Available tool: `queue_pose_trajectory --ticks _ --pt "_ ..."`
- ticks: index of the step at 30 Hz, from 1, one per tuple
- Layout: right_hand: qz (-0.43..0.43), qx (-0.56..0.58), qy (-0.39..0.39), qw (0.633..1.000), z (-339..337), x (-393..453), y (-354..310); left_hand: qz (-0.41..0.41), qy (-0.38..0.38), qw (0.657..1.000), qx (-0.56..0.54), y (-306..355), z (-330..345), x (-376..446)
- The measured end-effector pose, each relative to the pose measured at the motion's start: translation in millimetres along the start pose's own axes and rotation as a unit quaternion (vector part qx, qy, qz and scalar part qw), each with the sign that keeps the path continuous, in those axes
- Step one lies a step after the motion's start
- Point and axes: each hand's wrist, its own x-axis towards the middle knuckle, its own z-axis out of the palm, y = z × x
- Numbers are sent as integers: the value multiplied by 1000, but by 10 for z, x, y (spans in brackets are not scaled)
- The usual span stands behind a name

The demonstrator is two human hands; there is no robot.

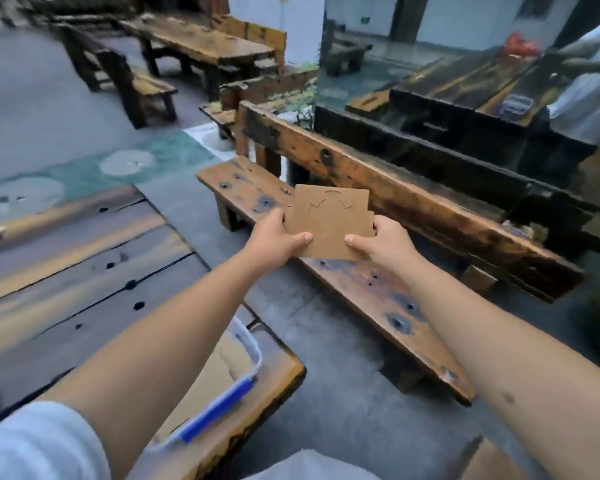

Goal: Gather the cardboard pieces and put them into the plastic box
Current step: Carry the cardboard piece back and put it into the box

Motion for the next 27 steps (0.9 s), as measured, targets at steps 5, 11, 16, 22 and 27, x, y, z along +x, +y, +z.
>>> queue_pose_trajectory --ticks 5,11,16,22,27 --pt "-63 -9 -117 991 790 92 -308 -114 94 989 -18 -554 -497 -515" --pt "-101 1 -236 967 1599 -71 -501 -218 160 963 -17 -1060 -839 -1162" --pt "-117 -15 -312 943 2201 -343 -548 -297 202 933 4 -1501 -958 -1682" --pt "-80 -24 -356 931 2626 -578 -348 -355 199 913 -25 -1933 -844 -1931" --pt "-11 -60 -373 926 2943 -773 -33 -396 185 899 -30 -2267 -565 -2064"
